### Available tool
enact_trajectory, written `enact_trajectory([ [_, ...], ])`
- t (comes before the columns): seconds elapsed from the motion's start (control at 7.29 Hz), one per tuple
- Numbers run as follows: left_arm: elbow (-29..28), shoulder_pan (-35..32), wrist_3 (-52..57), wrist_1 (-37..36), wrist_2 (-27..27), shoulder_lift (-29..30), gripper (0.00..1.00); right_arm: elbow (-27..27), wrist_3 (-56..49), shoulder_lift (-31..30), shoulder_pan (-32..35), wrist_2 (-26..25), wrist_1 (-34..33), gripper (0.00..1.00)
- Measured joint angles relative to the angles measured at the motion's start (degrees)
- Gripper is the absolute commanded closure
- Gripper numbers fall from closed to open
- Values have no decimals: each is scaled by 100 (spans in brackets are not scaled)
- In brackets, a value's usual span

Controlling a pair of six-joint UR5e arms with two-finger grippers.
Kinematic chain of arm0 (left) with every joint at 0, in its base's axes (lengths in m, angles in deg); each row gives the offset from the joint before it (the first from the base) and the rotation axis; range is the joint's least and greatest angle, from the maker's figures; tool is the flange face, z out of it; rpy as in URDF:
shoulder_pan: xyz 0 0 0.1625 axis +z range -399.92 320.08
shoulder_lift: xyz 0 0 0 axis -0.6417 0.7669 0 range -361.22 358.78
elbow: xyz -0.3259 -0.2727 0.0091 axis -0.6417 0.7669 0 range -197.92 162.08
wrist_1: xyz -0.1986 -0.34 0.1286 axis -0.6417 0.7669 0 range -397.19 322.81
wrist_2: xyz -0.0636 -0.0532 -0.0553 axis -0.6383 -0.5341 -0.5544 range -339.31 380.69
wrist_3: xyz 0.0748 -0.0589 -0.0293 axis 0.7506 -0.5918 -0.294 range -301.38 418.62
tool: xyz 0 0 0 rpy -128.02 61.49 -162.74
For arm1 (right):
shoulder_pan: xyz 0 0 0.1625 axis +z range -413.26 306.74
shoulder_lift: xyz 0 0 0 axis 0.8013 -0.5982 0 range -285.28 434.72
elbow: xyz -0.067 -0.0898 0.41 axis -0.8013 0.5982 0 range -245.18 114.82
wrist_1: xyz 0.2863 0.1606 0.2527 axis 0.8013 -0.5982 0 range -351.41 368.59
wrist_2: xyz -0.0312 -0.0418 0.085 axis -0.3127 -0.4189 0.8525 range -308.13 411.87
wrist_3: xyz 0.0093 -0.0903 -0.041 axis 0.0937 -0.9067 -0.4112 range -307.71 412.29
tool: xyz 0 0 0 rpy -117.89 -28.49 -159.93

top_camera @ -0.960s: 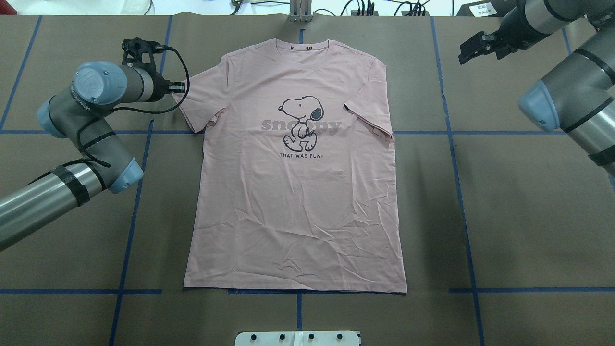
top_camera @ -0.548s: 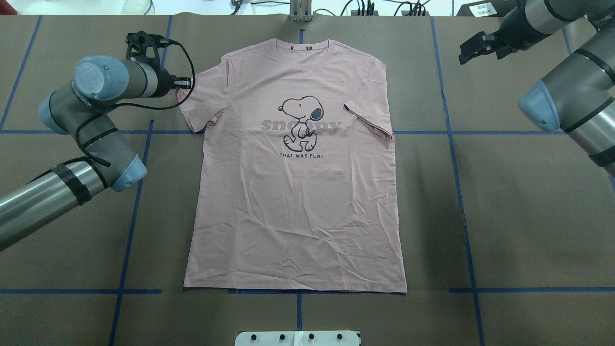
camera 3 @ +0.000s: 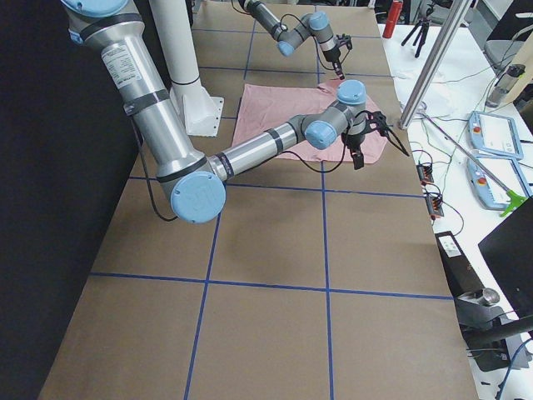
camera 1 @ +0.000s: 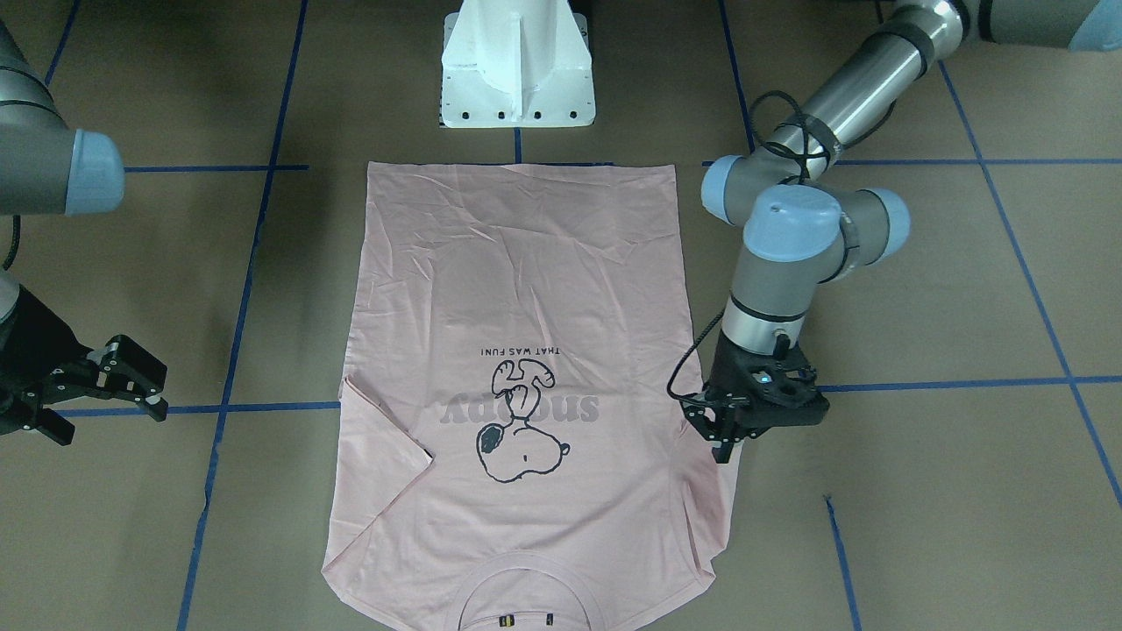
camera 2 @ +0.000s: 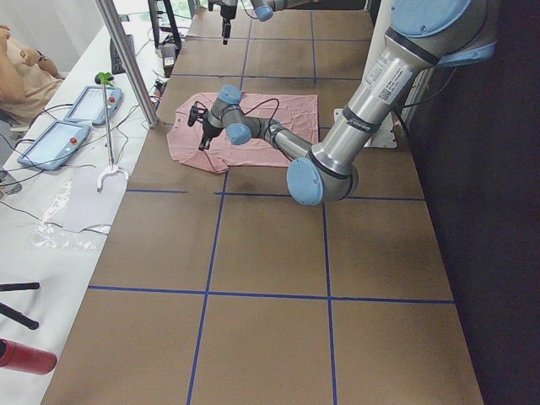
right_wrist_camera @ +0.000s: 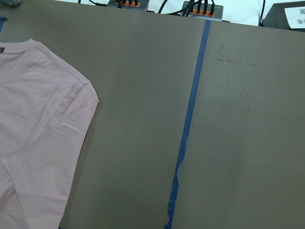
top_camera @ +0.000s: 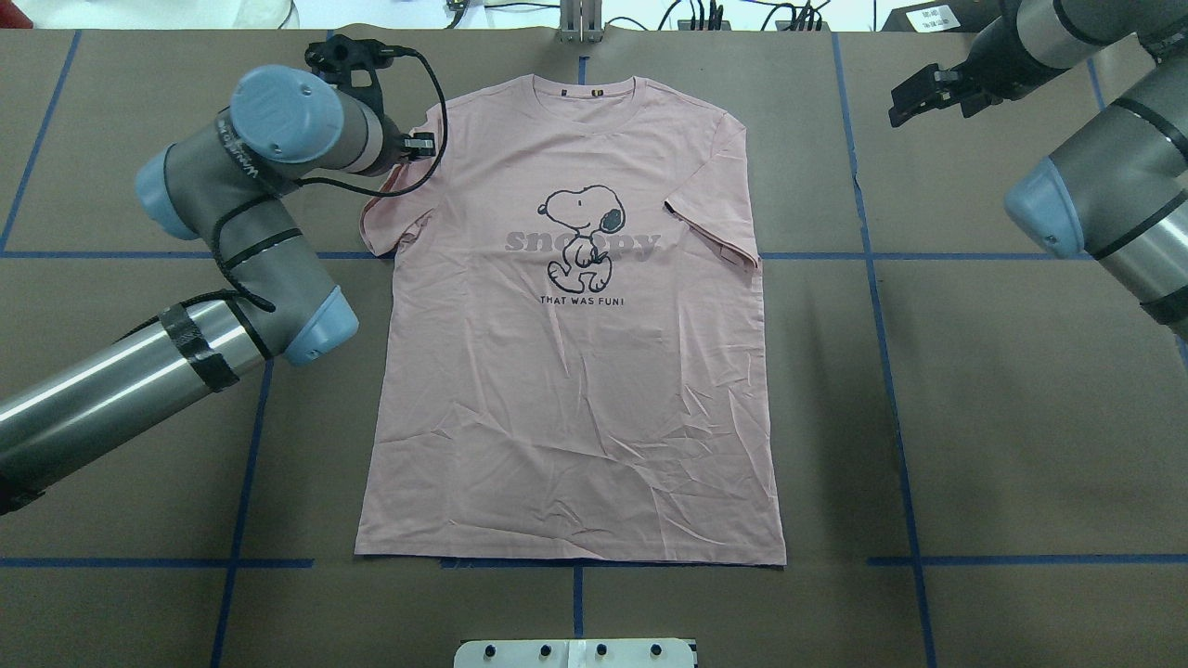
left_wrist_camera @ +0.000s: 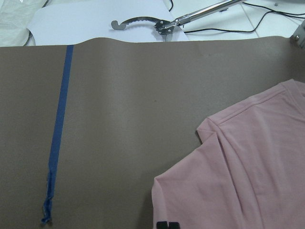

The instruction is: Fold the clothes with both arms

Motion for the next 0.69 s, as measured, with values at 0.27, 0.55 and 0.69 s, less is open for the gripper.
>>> enact_trajectory([
  [0.27, -565, 211, -435, -407, 221, 625, 100, 2, -2, -7, 0, 0, 0, 0],
  [0.55, -1153, 263, -560, -487, 389, 1076, 100, 0, 1, -6, -6, 0, 0, 0],
  [0.69, -1272, 266, -569, -565, 418, 1195, 56, -2, 3, -7, -7, 0, 0, 0],
])
